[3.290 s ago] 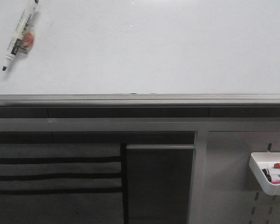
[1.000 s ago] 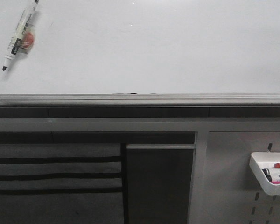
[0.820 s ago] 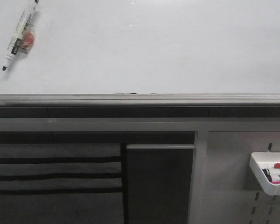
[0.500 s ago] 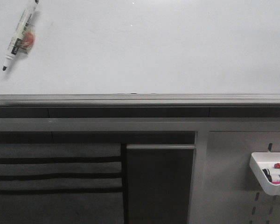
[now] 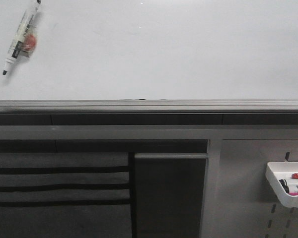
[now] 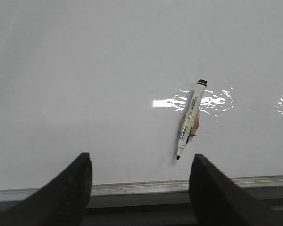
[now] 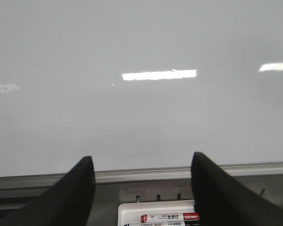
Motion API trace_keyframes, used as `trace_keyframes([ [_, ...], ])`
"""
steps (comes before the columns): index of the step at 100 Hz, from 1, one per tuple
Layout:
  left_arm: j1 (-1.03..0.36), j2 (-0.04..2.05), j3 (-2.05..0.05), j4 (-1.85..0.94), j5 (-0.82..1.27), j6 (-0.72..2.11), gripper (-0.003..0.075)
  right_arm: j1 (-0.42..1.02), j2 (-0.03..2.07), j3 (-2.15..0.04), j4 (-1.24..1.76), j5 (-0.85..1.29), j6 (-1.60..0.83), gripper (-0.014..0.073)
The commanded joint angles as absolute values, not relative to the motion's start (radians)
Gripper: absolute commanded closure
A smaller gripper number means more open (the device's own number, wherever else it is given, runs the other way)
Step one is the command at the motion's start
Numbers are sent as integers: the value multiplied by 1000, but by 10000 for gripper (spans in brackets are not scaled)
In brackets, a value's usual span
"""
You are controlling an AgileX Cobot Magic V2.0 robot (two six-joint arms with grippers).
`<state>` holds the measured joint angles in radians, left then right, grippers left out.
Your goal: Write number 3 on whiteboard
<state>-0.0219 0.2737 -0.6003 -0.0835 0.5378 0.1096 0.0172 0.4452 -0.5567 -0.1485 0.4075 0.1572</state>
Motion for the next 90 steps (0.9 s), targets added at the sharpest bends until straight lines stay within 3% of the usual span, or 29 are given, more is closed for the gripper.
trace_keyframes([
  [1, -22, 293, -632, -87, 466, 106, 300, 13, 457, -579, -153, 319, 148, 178],
  [35, -22, 311, -631, -87, 462, 106, 300, 13, 457, -579, -144, 326, 148, 174],
  [51, -28, 366, -631, -109, 455, 106, 300, 15, 457, -584, -130, 329, 148, 64],
  [90, -250, 691, -646, -110, 366, 244, 300, 96, 462, -593, -17, 417, 85, 44],
])
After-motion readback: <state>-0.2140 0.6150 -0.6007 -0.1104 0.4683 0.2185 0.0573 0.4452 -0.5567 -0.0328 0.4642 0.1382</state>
